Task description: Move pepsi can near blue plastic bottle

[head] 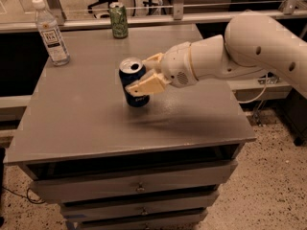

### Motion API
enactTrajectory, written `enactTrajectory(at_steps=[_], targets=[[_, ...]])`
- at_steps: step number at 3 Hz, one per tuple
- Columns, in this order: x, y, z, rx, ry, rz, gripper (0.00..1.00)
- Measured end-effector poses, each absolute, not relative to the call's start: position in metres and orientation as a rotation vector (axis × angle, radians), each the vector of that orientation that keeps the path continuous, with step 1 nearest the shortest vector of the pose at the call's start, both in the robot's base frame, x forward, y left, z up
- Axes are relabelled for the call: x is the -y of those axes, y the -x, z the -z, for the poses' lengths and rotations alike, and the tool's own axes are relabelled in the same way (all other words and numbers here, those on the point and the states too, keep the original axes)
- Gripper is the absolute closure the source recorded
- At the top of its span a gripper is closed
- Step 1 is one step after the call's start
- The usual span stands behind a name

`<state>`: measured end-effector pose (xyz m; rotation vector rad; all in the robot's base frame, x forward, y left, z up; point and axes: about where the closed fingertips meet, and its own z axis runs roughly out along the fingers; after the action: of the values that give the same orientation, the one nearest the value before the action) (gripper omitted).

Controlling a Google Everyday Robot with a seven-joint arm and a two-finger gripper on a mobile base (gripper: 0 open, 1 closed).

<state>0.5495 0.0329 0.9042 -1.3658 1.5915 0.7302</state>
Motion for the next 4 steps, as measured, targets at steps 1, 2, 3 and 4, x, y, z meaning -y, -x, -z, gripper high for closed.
enactTrajectory(at_steps=[1,2,3,4], targets=[[-0.044,-0.556,-0.909,-1.540,1.375,-0.735,1.00],[-0.053,-0.593,-0.919,-1.483,1.359,-0.696,1.00],[-0.061,-0.641,-0.932,-1.435,1.334,-0.663,1.00],[-0.072,-0.690,-0.933,-1.416,1.304,-0.655,1.00]])
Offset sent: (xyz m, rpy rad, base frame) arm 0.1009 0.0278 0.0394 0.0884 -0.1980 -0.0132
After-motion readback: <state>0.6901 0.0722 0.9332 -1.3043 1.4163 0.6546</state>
